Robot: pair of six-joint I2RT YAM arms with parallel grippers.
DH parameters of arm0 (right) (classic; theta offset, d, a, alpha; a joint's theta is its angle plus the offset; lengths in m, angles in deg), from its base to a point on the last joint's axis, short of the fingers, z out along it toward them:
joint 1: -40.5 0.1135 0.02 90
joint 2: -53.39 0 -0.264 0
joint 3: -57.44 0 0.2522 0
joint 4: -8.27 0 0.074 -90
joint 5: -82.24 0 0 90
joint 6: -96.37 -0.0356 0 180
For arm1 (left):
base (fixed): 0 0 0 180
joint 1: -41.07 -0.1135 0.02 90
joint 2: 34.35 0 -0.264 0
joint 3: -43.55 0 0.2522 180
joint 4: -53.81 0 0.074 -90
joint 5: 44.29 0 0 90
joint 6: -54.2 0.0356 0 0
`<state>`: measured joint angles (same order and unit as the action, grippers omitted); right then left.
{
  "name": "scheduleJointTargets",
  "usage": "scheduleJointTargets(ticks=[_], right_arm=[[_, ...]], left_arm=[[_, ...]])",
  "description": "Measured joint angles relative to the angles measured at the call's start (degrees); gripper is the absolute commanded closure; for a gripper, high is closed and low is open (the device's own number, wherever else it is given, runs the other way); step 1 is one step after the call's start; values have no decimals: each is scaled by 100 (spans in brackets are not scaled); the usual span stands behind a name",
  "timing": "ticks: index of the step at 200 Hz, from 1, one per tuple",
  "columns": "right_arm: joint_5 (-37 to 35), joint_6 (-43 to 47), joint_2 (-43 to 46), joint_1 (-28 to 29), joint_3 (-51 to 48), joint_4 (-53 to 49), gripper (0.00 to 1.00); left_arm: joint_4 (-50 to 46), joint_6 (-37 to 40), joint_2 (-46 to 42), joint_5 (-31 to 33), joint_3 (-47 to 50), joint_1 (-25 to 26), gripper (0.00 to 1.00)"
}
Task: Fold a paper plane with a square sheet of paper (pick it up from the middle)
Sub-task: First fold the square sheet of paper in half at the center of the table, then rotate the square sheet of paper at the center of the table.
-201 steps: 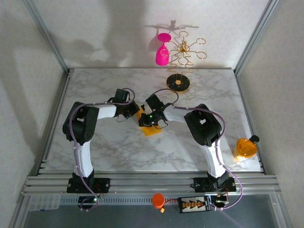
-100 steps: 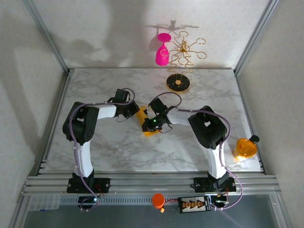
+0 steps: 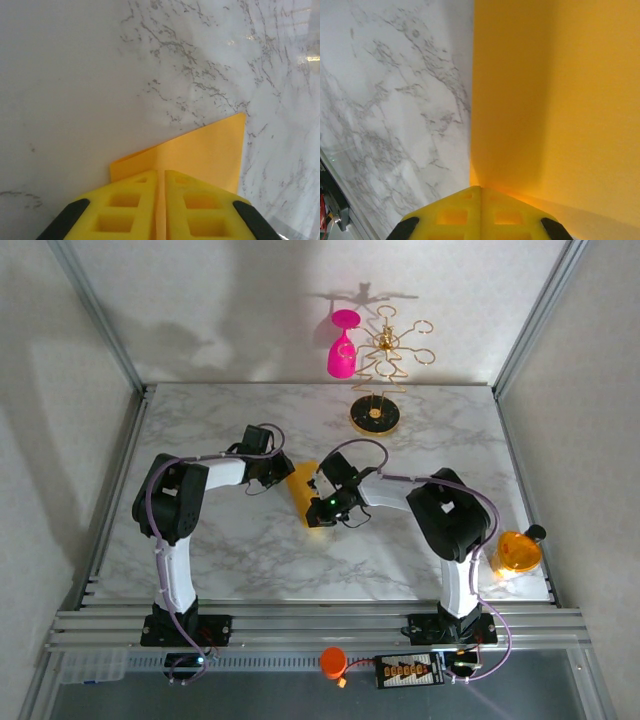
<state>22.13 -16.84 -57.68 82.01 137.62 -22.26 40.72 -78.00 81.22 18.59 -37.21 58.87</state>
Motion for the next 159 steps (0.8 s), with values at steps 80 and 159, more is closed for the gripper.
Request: scheduleJointTargets(ticks=[80,159], right_arm=[[-1108,-297,-289,-671,949,369,85],[-1502,-474,-1764,-634,2640,-2,86]], left_arm=[[-197,-470,-1084,490,356,90,69],[4,-1342,-1792,1169,1263,483,51]])
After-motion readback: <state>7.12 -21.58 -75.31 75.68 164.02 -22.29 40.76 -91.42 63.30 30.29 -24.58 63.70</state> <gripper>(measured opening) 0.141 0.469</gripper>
